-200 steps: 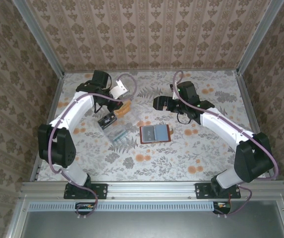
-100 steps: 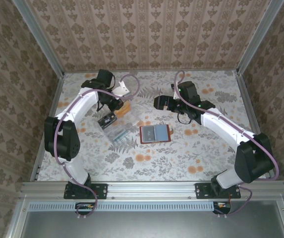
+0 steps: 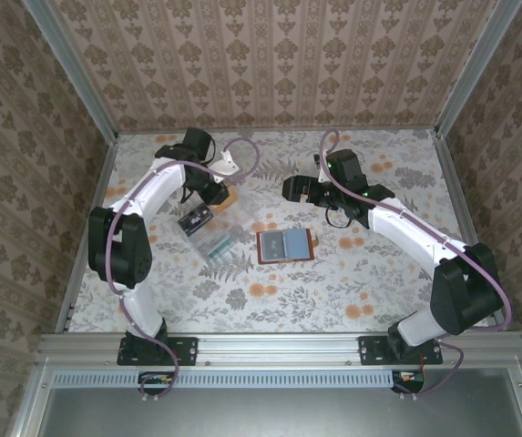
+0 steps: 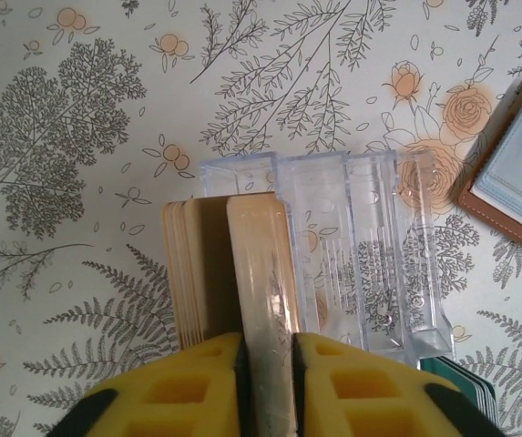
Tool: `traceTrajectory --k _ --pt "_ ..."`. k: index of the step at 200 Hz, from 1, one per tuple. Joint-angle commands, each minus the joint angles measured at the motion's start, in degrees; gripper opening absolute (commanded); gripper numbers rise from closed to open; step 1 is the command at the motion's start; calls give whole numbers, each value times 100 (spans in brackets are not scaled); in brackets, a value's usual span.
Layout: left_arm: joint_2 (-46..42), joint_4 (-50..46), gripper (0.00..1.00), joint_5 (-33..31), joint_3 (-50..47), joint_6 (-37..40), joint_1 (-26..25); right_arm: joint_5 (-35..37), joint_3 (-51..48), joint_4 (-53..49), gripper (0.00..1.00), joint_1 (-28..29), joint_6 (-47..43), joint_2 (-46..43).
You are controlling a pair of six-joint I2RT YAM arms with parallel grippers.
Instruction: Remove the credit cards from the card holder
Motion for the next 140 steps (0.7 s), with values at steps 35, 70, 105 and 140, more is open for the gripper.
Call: traceTrajectory --k 35,70,105,140 --pt "64 -53 33 -164 249 -120 24 -52 -119 92 100 -15 138 -5" --pt "-140 53 42 15 303 -292 67 -57 -148 90 100 -15 164 -17" --pt "-601 453 79 299 231 -731 216 -57 -191 94 100 -17 196 -89" --pt "-1212 1198 100 229 -84 -1430 315 11 -259 3 100 -8 167 -243"
